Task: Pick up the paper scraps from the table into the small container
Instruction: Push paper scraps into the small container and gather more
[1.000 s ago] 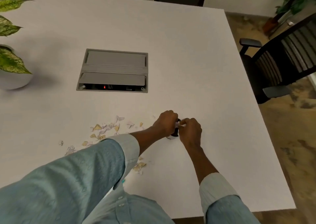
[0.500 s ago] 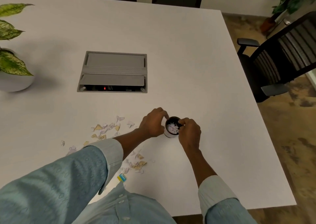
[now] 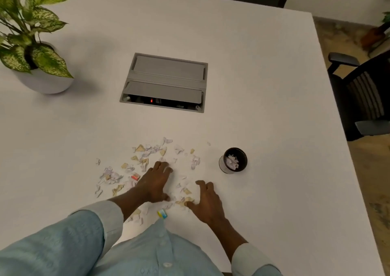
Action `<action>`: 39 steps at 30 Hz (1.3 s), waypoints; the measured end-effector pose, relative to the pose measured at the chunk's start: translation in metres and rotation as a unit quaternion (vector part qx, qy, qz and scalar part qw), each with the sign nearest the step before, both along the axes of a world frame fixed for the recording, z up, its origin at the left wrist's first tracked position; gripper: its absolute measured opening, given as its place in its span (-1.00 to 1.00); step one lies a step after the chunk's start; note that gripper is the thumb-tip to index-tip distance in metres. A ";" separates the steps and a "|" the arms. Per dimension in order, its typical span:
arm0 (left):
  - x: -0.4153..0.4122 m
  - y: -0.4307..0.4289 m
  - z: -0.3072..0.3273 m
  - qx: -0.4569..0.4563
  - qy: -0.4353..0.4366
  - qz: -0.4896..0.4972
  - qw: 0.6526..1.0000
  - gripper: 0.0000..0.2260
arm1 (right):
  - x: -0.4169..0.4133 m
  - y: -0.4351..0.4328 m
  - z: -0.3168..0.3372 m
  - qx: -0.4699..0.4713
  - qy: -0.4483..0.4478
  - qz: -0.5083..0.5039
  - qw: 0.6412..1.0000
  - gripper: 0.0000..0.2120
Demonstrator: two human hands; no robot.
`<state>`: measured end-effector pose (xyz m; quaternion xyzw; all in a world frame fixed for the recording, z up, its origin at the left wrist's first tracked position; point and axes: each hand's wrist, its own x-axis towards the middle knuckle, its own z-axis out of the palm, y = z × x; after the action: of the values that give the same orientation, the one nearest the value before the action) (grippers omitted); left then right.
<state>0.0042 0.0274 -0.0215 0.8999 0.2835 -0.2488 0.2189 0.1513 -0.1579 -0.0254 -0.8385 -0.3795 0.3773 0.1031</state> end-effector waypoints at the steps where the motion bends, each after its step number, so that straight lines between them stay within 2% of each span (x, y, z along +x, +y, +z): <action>1: -0.007 -0.005 -0.004 0.009 0.006 -0.017 1.000 0.05 | -0.004 -0.001 -0.004 -0.009 0.002 0.005 1.000 -0.19; 5: -0.028 -0.030 -0.018 0.020 -0.003 -0.048 0.999 0.17 | -0.008 -0.002 -0.013 0.010 0.005 0.041 0.999 -0.08; 10: -0.047 -0.058 -0.033 0.058 -0.017 -0.064 0.996 -0.02 | -0.010 0.009 -0.015 0.010 -0.010 0.131 0.991 -0.06; 16: -0.045 -0.061 -0.034 0.005 -0.018 -0.015 1.000 -0.09 | -0.013 0.026 -0.015 0.019 -0.027 0.184 0.982 -0.24; 22: -0.038 -0.052 -0.032 -0.006 -0.039 -0.026 0.999 -0.47 | -0.013 0.029 -0.018 0.032 -0.071 0.218 0.973 -0.48; 25: -0.032 -0.050 -0.030 0.009 -0.046 -0.025 0.999 -0.56 | -0.010 0.025 -0.019 0.042 -0.088 0.224 0.970 -0.61; 31: -0.023 -0.047 -0.026 -0.022 -0.083 0.018 0.996 -0.59 | 0.000 0.014 -0.018 0.098 -0.080 0.130 0.983 -0.78; 35: -0.009 -0.048 -0.018 -0.039 -0.115 0.064 0.990 -0.59 | 0.009 0.010 -0.013 0.121 -0.034 -0.022 0.992 -0.86; 39: 0.021 -0.047 0.005 -0.075 -0.158 0.127 0.976 -0.61 | 0.020 0.007 0.003 0.152 -0.024 -0.150 0.977 -0.87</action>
<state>0.0249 -0.0194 -0.0168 0.8659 0.3375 -0.0939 0.3571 0.1712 -0.1509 -0.0229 -0.8689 -0.3051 0.2753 0.2758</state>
